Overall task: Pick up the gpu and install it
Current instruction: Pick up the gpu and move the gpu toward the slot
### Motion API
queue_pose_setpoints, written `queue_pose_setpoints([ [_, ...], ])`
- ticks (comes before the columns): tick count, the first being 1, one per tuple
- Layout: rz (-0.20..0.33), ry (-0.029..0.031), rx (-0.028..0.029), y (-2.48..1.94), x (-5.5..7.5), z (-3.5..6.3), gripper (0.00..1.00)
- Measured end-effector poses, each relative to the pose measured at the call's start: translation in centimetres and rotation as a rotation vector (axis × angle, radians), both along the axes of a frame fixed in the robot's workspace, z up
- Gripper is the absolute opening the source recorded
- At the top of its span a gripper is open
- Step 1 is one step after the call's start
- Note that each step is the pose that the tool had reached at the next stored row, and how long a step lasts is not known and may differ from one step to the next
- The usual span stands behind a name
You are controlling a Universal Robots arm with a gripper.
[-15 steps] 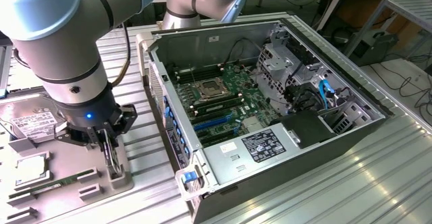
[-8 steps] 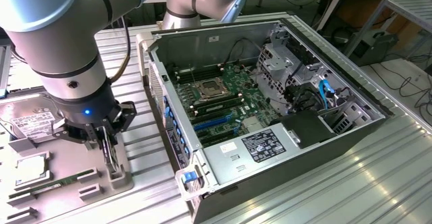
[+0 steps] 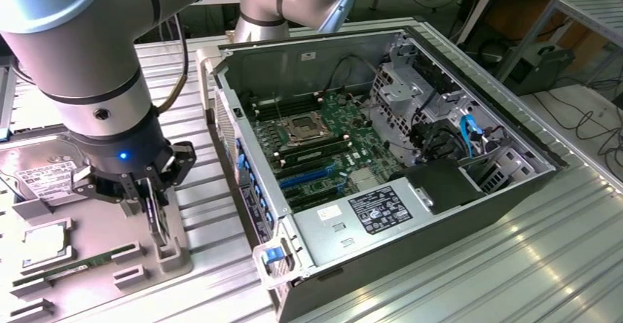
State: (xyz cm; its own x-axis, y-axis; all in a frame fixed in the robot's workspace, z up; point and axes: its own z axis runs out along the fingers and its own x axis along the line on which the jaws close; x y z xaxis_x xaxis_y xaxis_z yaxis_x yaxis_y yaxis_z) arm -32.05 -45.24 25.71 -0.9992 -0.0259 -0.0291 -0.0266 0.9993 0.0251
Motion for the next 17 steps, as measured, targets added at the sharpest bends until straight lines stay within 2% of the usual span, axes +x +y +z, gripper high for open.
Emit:
queue_pose_setpoints([
  [17, 0.000, 0.0003, 0.0003, -0.10, 0.0, 1.14, 0.28],
])
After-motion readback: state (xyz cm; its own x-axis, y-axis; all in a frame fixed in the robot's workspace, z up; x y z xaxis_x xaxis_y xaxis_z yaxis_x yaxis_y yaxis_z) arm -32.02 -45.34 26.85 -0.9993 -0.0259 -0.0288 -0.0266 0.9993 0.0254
